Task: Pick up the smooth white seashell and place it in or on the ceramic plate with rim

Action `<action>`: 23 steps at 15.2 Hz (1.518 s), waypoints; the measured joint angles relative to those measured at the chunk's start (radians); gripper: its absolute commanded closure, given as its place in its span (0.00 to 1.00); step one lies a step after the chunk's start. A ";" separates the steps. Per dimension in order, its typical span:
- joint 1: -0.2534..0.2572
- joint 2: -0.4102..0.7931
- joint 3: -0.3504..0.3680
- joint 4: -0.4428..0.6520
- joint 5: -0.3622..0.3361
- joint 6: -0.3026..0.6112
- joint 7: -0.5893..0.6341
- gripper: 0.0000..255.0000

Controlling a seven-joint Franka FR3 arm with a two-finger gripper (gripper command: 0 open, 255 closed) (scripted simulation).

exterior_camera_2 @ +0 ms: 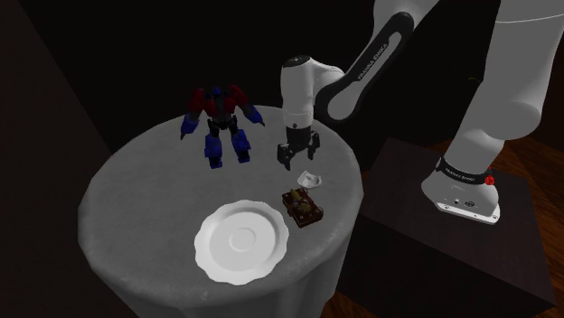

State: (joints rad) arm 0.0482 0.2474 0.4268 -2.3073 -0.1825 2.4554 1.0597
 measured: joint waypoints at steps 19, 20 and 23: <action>0.004 0.017 -0.006 -0.001 -0.013 0.017 0.009 0.00; -0.003 -0.008 -0.003 -0.036 0.010 0.041 0.030 0.00; -0.021 -0.142 0.021 -0.209 0.160 0.172 0.151 0.00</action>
State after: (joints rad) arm 0.0270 0.1058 0.4477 -2.5167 -0.0222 2.6278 1.2104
